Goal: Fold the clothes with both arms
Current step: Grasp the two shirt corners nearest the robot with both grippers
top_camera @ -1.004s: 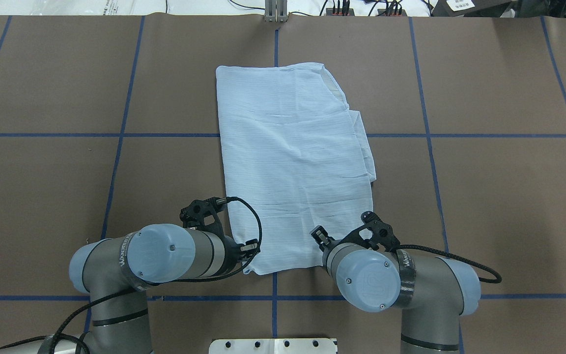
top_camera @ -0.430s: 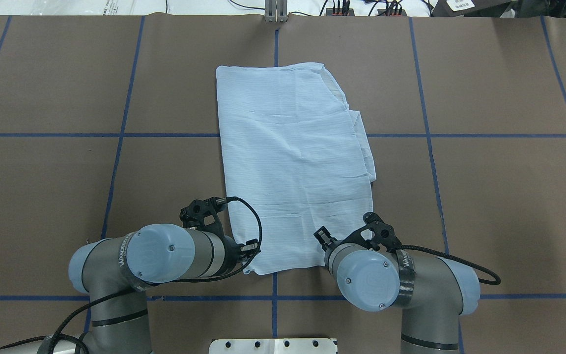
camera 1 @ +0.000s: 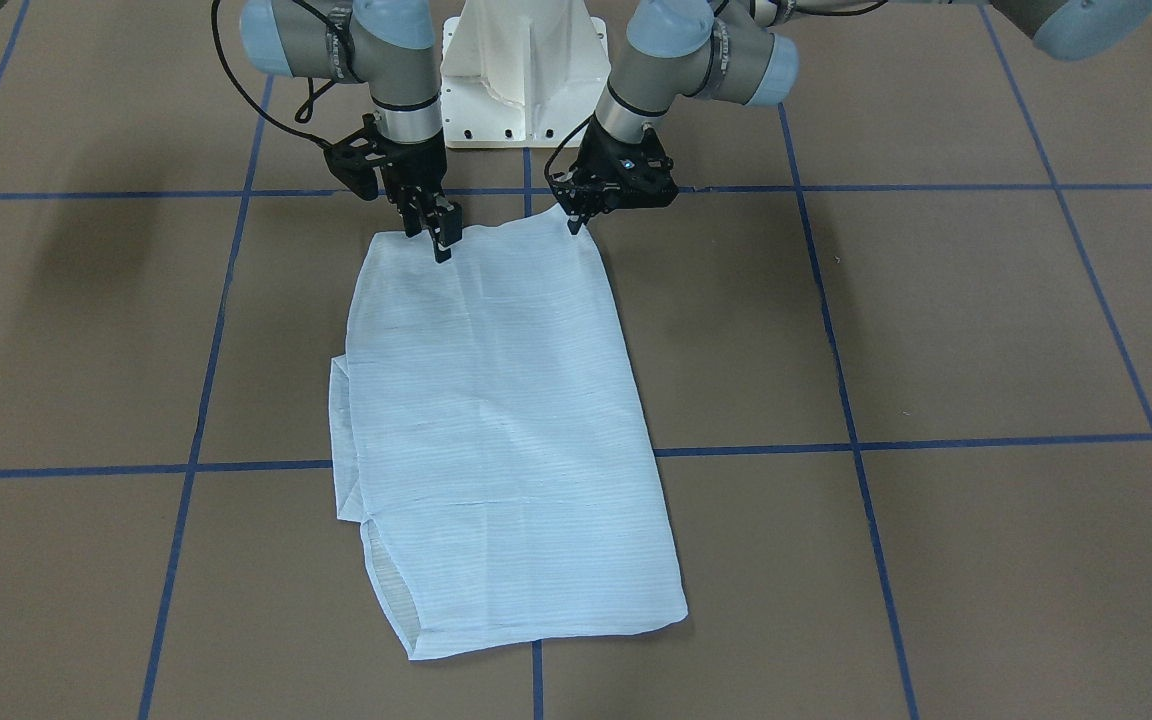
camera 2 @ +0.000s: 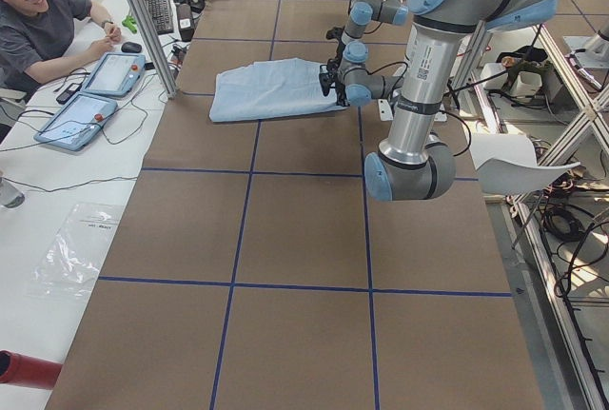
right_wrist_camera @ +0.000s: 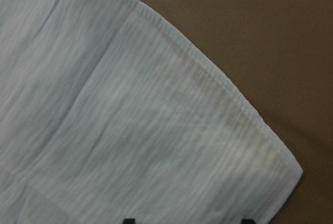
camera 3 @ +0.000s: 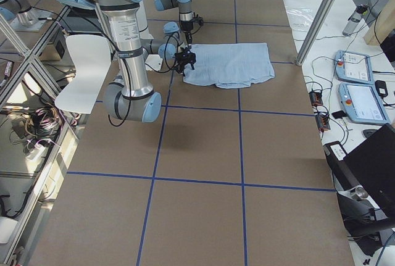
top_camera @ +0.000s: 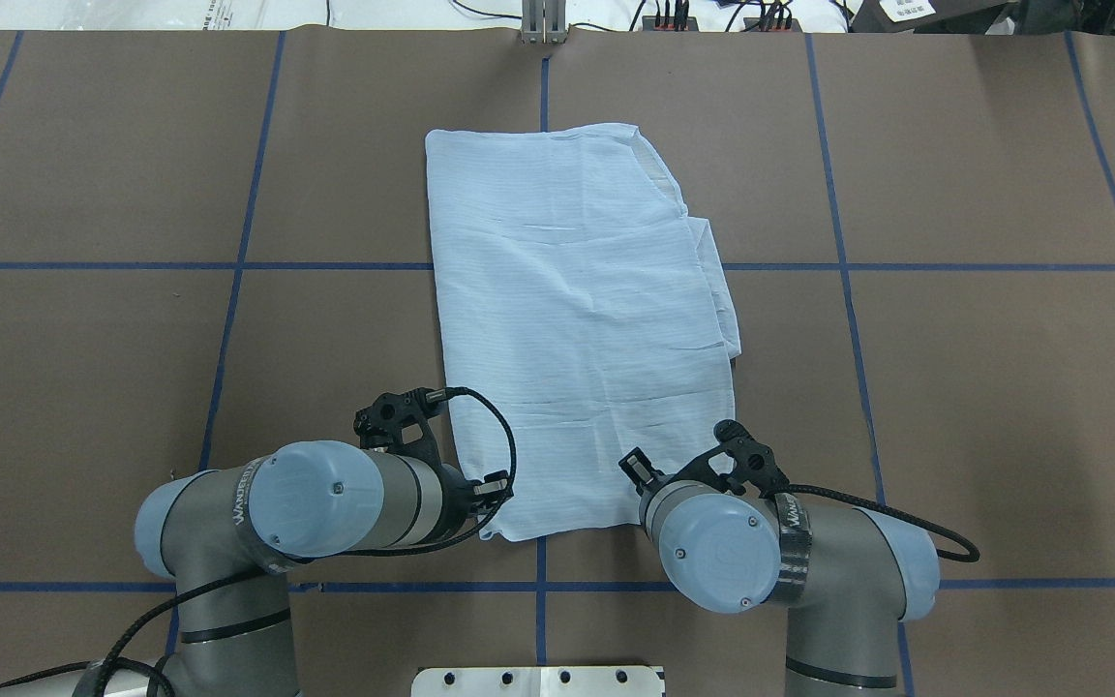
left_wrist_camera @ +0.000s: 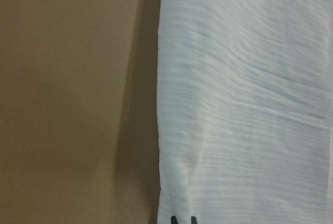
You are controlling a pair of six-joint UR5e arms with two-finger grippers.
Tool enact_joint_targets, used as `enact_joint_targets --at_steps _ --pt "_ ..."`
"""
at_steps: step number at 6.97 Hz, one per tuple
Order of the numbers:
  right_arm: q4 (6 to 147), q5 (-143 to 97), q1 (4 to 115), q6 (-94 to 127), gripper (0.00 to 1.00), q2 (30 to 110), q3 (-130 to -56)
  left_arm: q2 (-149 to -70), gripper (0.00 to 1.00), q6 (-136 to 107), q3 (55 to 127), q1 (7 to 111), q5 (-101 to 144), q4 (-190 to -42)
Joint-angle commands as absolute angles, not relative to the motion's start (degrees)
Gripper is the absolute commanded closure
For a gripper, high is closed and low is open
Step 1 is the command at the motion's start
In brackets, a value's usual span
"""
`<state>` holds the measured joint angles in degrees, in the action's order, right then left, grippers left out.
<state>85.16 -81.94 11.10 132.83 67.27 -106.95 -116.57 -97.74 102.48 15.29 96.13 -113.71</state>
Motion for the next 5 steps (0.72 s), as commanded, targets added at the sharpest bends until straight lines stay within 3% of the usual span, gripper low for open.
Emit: enact_joint_targets --at_steps 1,2,5 --pt "84.8 -81.9 11.2 134.0 0.79 67.1 -106.7 -116.5 1.0 -97.7 102.5 15.3 96.1 -113.6" --pt "84.7 -81.9 11.6 135.2 1.0 66.2 -106.7 -116.5 1.0 -97.7 102.5 15.3 96.2 -113.6" --pt "84.7 -81.9 12.2 135.4 1.0 65.4 -106.6 -116.5 1.0 -97.6 102.4 15.3 96.2 -113.6"
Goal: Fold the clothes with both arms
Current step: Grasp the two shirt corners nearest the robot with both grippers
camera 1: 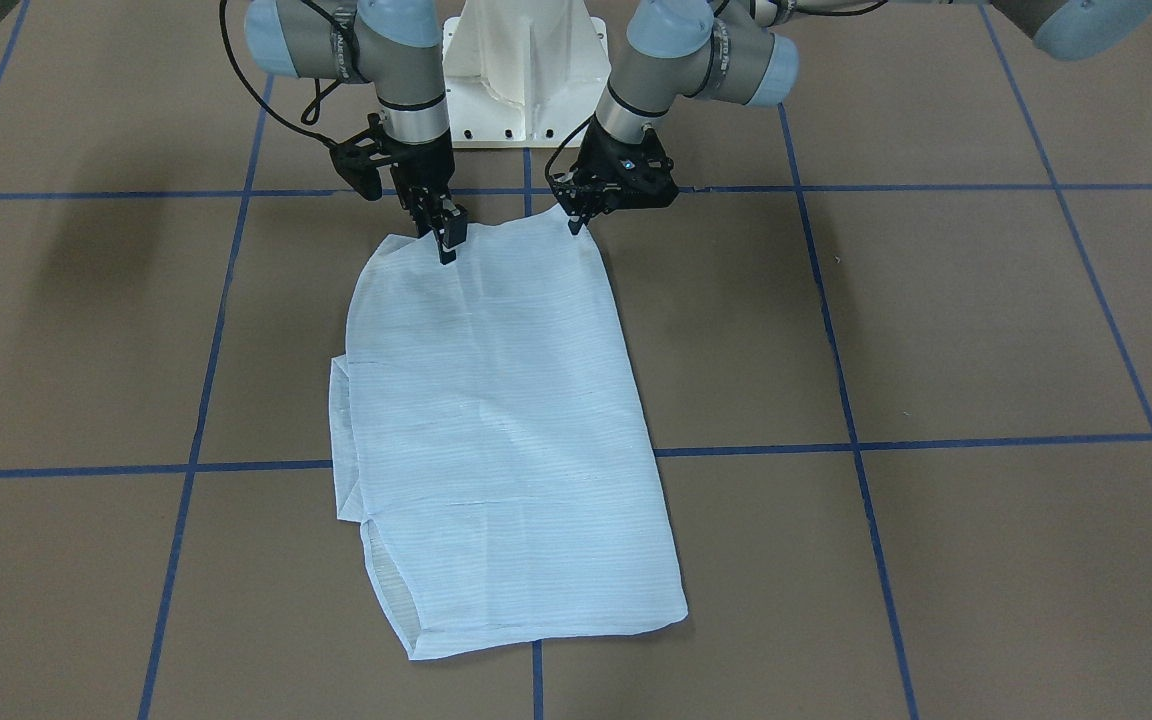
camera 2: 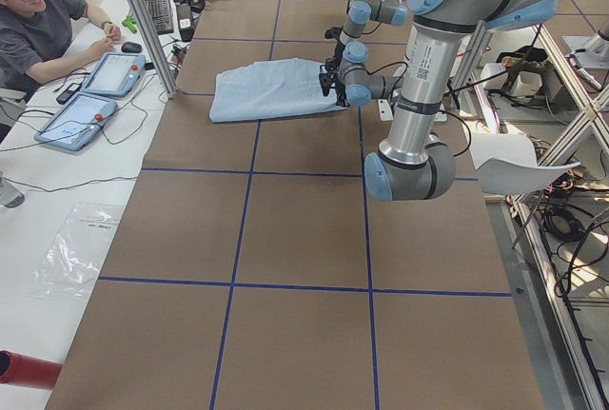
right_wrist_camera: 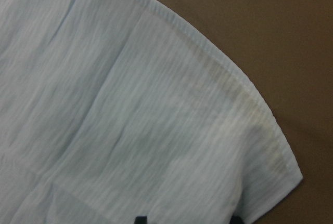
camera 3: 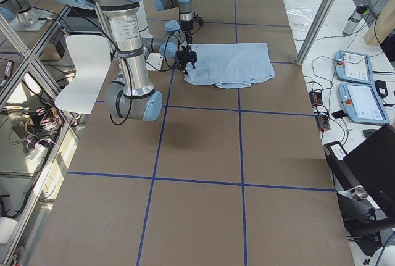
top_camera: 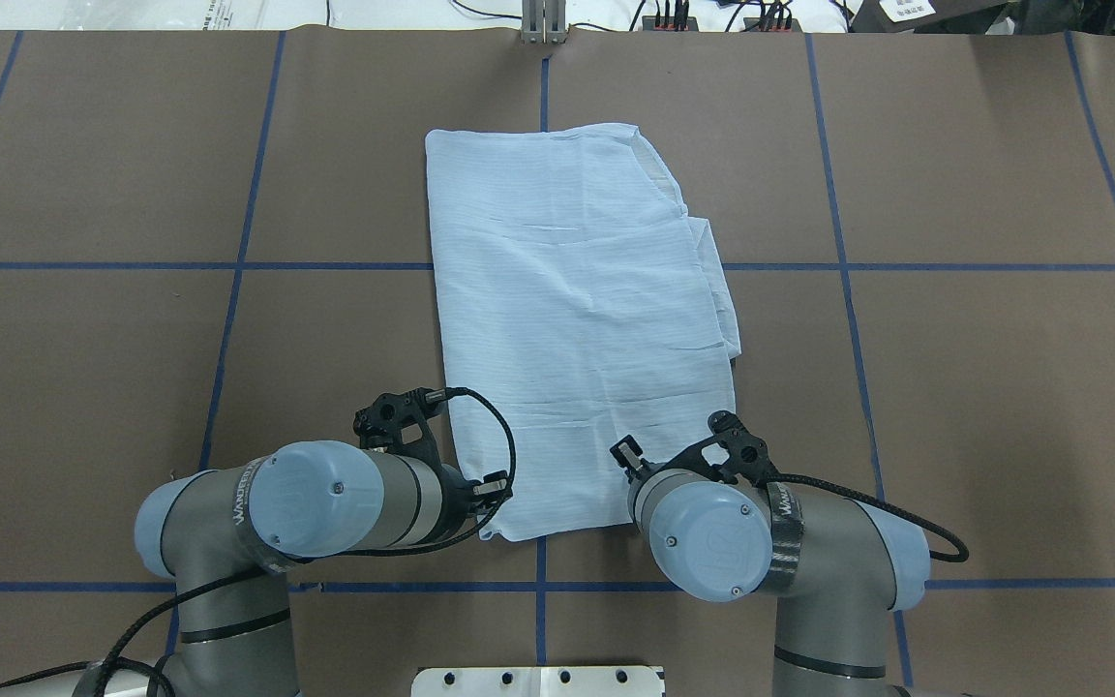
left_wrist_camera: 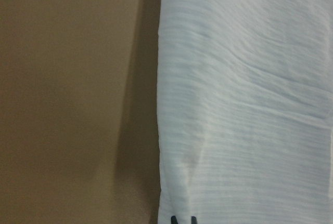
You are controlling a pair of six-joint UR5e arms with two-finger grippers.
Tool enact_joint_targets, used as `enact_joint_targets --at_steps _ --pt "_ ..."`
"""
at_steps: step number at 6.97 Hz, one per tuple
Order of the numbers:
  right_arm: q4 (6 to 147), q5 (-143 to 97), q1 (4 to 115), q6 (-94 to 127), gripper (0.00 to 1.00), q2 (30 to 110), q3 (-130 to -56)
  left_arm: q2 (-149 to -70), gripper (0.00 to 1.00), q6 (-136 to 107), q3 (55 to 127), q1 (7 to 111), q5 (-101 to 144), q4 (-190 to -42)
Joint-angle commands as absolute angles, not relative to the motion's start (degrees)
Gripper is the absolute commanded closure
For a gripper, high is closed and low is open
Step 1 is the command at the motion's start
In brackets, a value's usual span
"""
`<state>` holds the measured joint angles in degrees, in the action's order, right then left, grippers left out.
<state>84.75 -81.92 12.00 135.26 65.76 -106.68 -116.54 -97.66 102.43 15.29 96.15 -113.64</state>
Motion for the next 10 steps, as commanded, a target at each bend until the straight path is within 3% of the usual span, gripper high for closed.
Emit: enact_joint_targets --at_steps 1,6,8,10 --pt "84.7 -81.8 12.3 135.4 1.0 65.4 -106.6 -116.5 1.0 -97.6 102.4 15.3 96.2 -113.6" --pt "85.3 -82.4 13.4 135.0 1.0 65.1 -107.9 -116.8 1.0 -96.0 104.3 15.3 96.9 -113.6" --pt "88.1 -82.5 12.4 134.9 1.0 66.4 -114.0 -116.3 1.0 -93.5 108.6 15.8 101.4 -113.0" --pt "100.9 -82.2 8.0 134.9 1.0 66.3 -125.5 -116.2 1.0 -93.5 112.9 15.8 105.2 -111.0"
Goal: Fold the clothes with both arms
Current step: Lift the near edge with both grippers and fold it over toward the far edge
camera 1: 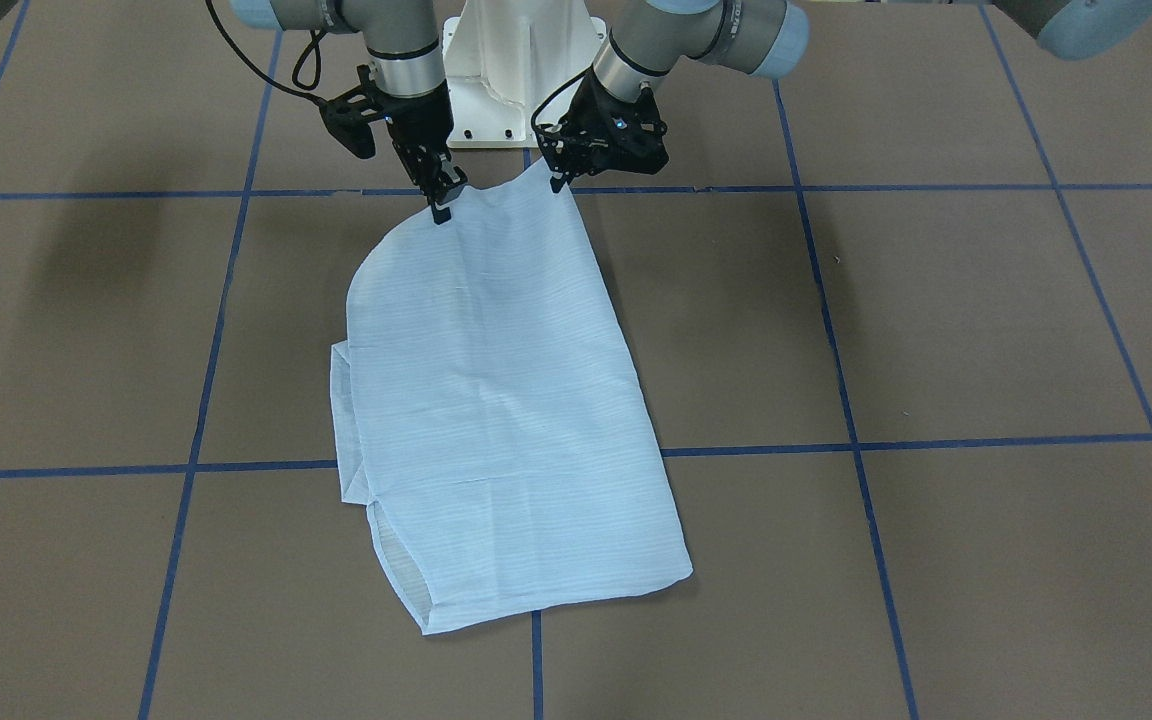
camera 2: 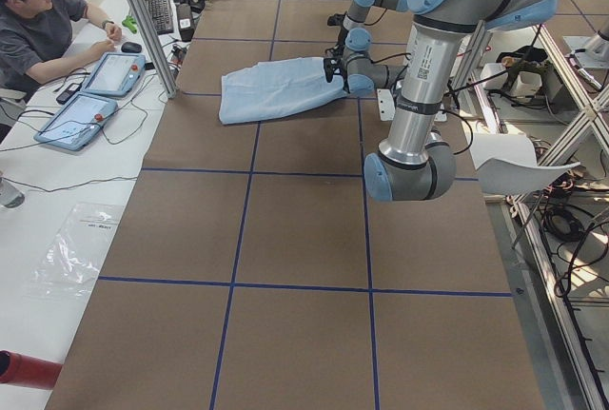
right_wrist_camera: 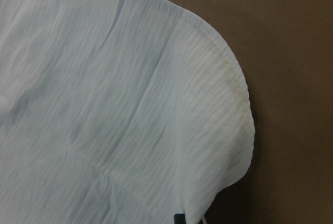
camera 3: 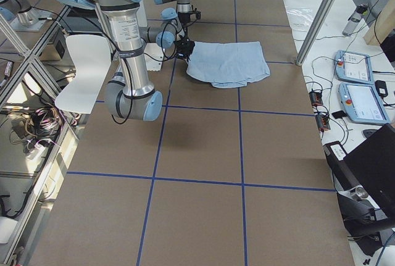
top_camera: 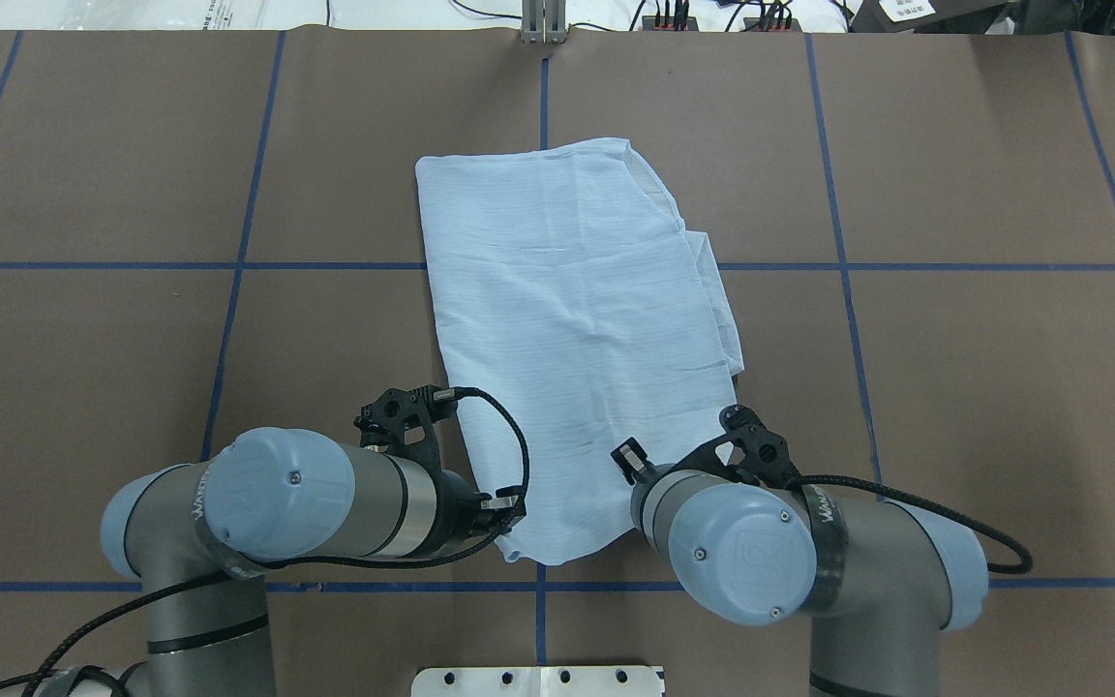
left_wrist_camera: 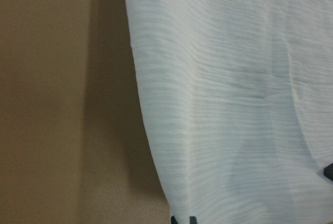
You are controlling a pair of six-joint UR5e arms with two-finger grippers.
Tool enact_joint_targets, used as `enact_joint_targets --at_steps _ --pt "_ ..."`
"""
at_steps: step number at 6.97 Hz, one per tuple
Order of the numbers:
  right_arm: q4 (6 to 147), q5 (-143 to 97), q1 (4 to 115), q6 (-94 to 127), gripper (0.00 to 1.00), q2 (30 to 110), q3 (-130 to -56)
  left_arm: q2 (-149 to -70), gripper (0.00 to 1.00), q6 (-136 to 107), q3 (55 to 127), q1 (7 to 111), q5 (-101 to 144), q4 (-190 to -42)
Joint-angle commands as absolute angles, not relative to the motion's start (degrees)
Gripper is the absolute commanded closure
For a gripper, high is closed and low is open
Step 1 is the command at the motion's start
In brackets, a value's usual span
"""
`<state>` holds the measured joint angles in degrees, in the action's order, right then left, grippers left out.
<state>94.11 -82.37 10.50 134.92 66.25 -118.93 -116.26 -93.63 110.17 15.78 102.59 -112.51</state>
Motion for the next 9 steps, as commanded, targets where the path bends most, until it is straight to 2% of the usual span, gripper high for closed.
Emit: enact_joint_targets --at_steps 1,2,4,6,9 --pt "105.1 -81.8 6.3 135.0 1.0 65.9 -129.2 -116.2 1.0 -93.5 118.0 15.8 106.7 -105.6" --pt "110.3 -81.8 5.4 134.9 1.0 65.3 -134.6 -116.3 1.0 -93.5 123.4 15.9 107.8 -99.9" --pt "114.0 -81.7 6.4 132.0 1.0 61.0 -134.0 -117.9 1.0 -93.3 125.1 19.4 108.2 -95.7" --pt "112.4 -80.5 11.7 124.8 1.0 57.0 -126.7 -119.8 1.0 -89.9 119.6 25.5 108.0 -95.9" --pt "103.1 -81.1 20.0 117.1 1.0 55.8 -118.5 -125.4 1.0 -83.9 108.8 31.2 107.9 -96.5"
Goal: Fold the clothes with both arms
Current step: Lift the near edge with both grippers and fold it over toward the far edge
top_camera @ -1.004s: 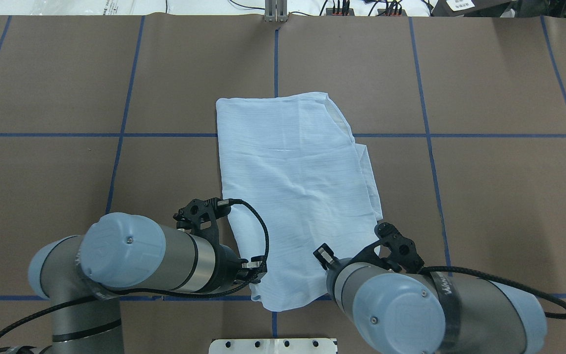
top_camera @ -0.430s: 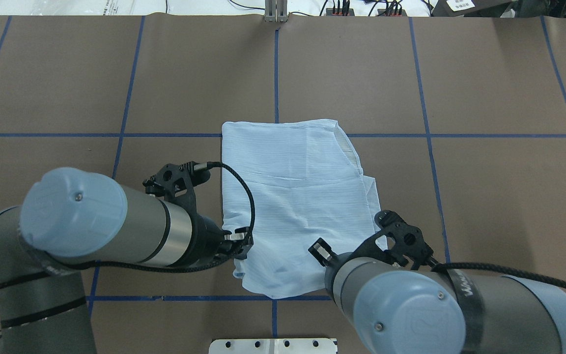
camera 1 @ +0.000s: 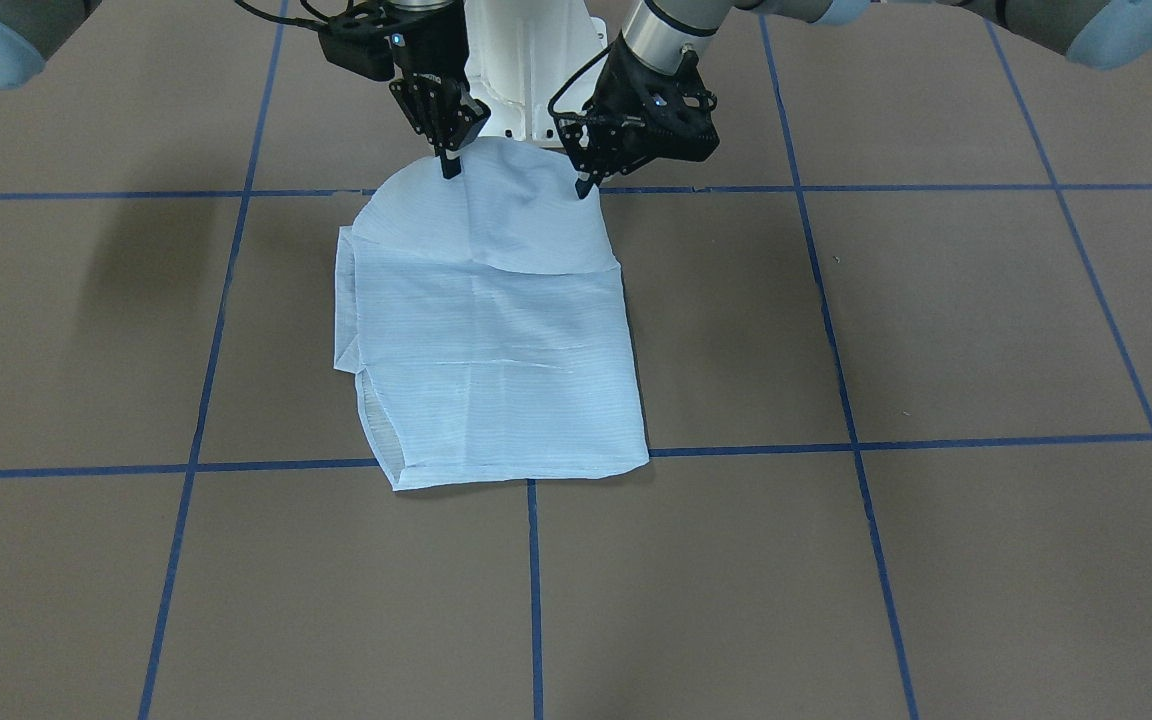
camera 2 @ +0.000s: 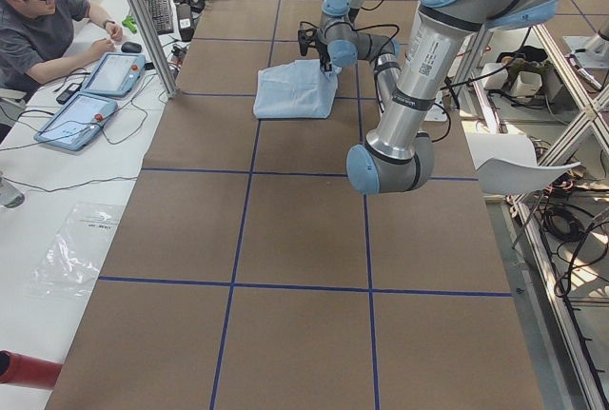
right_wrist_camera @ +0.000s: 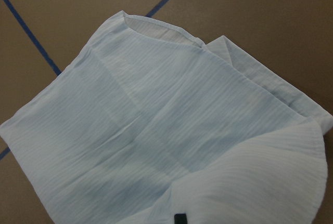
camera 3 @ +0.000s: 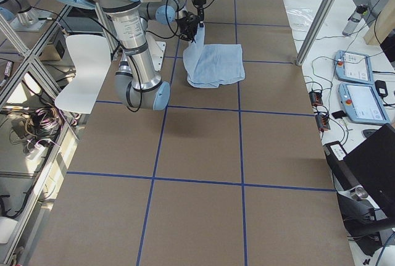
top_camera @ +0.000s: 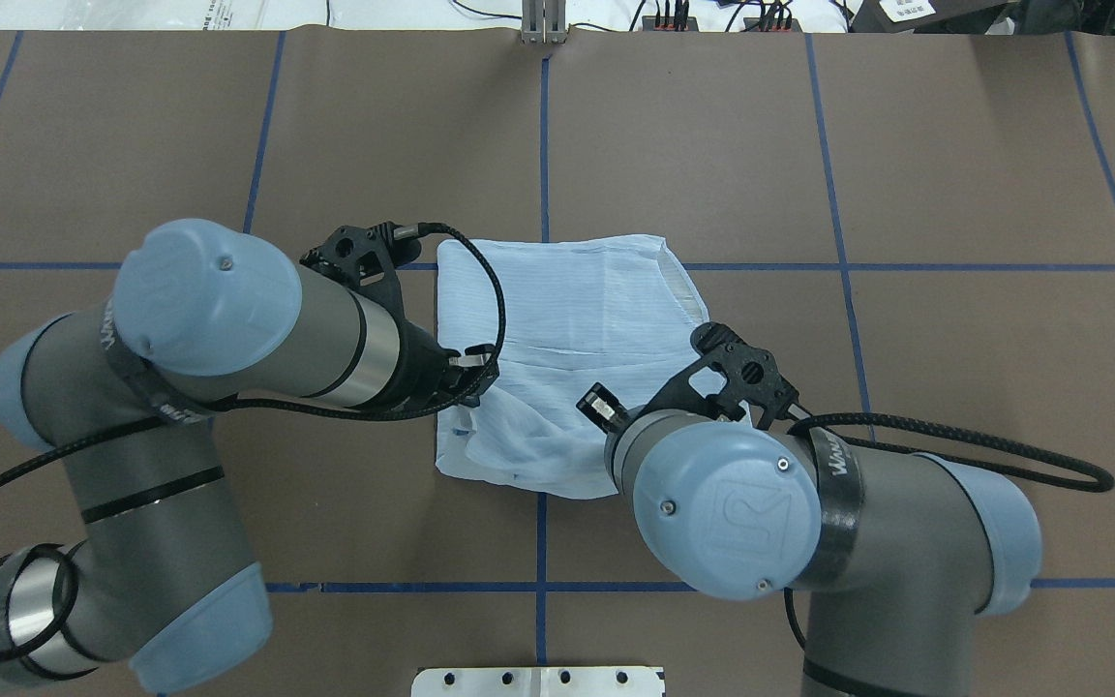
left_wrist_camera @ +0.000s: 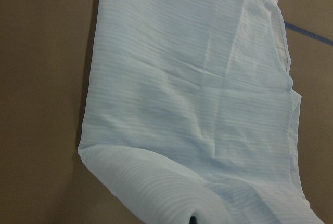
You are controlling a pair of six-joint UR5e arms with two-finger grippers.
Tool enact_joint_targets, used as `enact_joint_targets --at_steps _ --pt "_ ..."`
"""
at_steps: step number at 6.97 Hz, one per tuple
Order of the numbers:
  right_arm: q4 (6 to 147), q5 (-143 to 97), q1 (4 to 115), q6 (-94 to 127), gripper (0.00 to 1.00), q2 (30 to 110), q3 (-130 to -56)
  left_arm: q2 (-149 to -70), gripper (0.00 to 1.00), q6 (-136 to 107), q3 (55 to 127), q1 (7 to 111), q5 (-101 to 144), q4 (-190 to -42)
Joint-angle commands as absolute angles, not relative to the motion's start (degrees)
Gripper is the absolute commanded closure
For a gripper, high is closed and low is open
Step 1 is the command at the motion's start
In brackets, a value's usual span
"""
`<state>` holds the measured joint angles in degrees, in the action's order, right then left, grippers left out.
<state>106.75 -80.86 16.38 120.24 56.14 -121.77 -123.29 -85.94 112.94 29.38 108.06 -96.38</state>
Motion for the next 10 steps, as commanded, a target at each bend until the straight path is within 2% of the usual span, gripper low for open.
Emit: enact_joint_targets --at_steps 1,5,6,8,9,10 --pt "99.1 -81.1 22.6 114.0 1.0 55.1 -114.6 -125.9 1.0 -83.5 106.5 32.2 107.8 -97.6" --pt "83.3 -83.2 27.4 110.6 1.0 51.2 -93.2 -128.4 1.0 -78.5 94.1 33.6 102.8 -105.0" --pt "80.3 -83.2 27.4 110.2 1.0 50.8 -90.0 -128.4 1.0 -77.5 91.3 33.6 102.8 -107.7" --pt "80.2 -83.1 27.4 108.3 1.0 50.2 -88.7 -128.5 1.0 -75.6 89.1 33.7 101.5 -109.9" --pt "80.2 -83.4 27.5 104.0 0.59 49.8 -88.7 -128.5 0.15 -73.8 89.1 35.1 101.6 -110.0" --pt "80.9 -87.1 29.0 100.1 0.01 49.0 -88.8 -128.4 0.0 -71.5 89.3 36.5 102.4 -111.7"
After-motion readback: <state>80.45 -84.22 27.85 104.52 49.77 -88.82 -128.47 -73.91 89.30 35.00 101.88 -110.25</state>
